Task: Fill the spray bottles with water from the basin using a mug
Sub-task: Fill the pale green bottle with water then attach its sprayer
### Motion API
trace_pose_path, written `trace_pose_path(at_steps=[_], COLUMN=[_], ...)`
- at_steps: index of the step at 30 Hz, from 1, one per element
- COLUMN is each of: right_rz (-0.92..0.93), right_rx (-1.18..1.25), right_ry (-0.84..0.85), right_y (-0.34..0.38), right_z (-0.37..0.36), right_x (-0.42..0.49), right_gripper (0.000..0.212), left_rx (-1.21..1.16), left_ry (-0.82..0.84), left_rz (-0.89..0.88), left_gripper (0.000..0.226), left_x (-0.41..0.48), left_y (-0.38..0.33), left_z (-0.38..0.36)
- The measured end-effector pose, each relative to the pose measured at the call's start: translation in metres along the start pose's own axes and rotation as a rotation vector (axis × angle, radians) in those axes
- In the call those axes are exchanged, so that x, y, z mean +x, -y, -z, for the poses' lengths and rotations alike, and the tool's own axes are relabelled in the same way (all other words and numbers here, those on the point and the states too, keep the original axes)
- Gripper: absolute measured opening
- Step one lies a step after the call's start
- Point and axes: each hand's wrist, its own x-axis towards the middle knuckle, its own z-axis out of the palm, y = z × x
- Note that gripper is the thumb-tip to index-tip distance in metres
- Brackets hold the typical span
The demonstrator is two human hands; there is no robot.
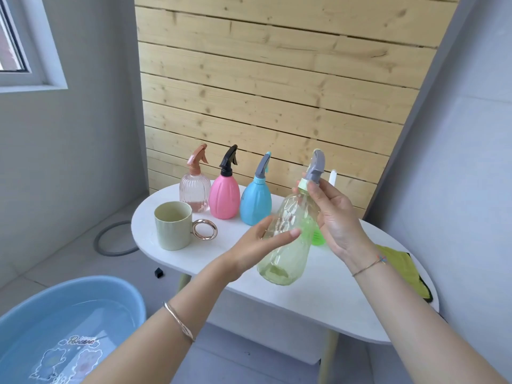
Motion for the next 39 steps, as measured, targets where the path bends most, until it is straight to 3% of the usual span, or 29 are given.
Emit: trace_pose_path(at_steps=[4, 7, 9, 13, 15, 18, 21, 23, 26, 33, 36, 39], right_rz=[0.073, 0.054, 0.034, 0.055, 0.064, 0.046, 0.028, 0.032, 0.044, 0.041, 0.054, 0.012], right_rx=[-0.028, 0.003, 0.060, 0.084, 0.063, 0.008, 0.038, 0.057, 0.054, 0.054, 0.082, 0.094], right_ry=[-0.063, -0.033, -0.021, -0.055, -0.049, -0.032, -0.042, -0.062, -0.069, -0.060, -0.049, -0.023], right_y=[-0.006, -0.003, -0.004, -0.010, -0.013, -0.014, -0.016, -0.017, -0.018, -0.021, -0.024, -0.023], right_z=[-0.016, -0.024, -0.026, -0.032, -0.034, -0.033, -0.029, -0.030, -0.035, -0.037, -0.040, -0.038], right_x=[-0.002, 0.000, 0.001, -0.002, -0.002, 0.001, 0.001, 0.000, -0.002, -0.001, -0.001, 0.000], right_gripper=[0.048, 0.052, 0.047, 0.034, 0.035, 0.043, 0.037, 0.038, 0.043, 0.042, 0.044, 0.041], left_rx=[0.019, -0.145, -0.113, -0.067, -0.064, -0.171, -0.086, -0.072, -0.121, -0.048, -0.036, -0.067], left_ry=[-0.228, -0.041, 0.029, -0.286, -0.367, -0.199, -0.091, -0.147, -0.324, -0.201, -0.275, -0.223], left_rz=[-0.053, 0.035, 0.066, -0.084, -0.117, -0.062, -0.017, -0.045, -0.127, -0.075, -0.141, -0.137], left_gripper=[0.078, 0.072, 0.072, 0.077, 0.077, 0.065, 0.059, 0.051, 0.062, 0.042, 0.044, 0.052], left_x=[0.002, 0.001, 0.000, 0.002, 0.004, 0.002, -0.001, 0.000, 0.001, -0.004, -0.004, -0.007], left_y=[0.003, 0.003, 0.004, -0.001, 0.001, 0.000, -0.003, -0.003, -0.002, -0.002, 0.002, 0.000], left_z=[0.000, 0.012, 0.014, 0.002, 0.001, 0.007, 0.006, -0.002, -0.005, -0.001, 0.002, 0.009])
